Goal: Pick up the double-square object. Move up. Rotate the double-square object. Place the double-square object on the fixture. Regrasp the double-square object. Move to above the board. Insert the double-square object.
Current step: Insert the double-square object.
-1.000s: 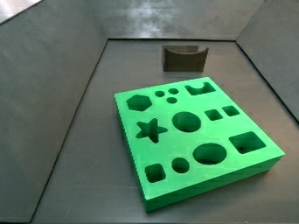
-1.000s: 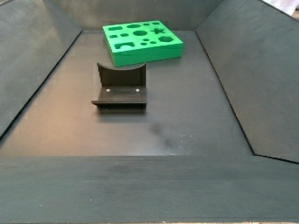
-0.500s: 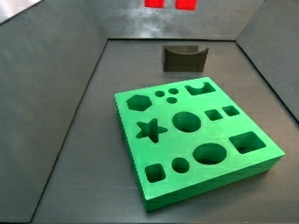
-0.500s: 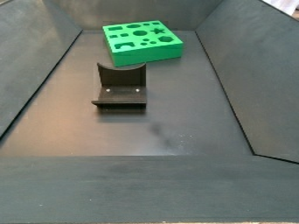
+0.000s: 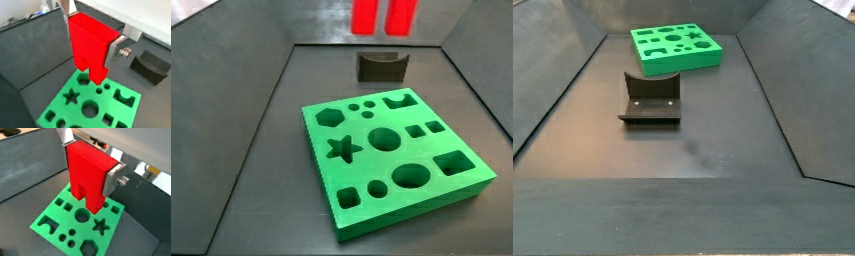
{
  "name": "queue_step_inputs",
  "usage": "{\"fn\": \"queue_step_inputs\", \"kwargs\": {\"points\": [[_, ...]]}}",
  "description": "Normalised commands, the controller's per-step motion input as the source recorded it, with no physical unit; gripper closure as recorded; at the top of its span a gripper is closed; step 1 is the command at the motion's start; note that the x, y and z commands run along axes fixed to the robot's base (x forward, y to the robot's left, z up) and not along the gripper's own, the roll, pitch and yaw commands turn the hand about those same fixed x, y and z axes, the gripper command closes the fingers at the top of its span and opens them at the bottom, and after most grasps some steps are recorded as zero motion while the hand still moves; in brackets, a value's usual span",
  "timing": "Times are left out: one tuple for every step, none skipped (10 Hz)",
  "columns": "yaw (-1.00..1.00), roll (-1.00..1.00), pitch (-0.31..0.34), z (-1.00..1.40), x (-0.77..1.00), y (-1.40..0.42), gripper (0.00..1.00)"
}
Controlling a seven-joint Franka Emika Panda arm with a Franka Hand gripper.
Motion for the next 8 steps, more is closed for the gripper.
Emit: {"fn": "queue_step_inputs", "kwargs": {"points": [[0.44,0.0,0.029,-0.17,0.76,-0.28,1.0],[0.42,0.0,0.024,-0.18,0.81,-0.24,1.0],[0.37,0.0,0.019,-0.16,0.74,-0.12,1.0],[0.0,0.0,0.0,-0.05,0.0,0.0,1.0],[0.1,0.0,-0.031,-0.18,0.41,0.0,1.0],[0.14,0.05,-0.027,-0.24,0.65,0.0,1.0],[0.22,0.09,-0.004,-0.25,0.75,0.0,1.0],[0.24,0.09,0.0,-0.21,0.84,0.04,1.0]]}}
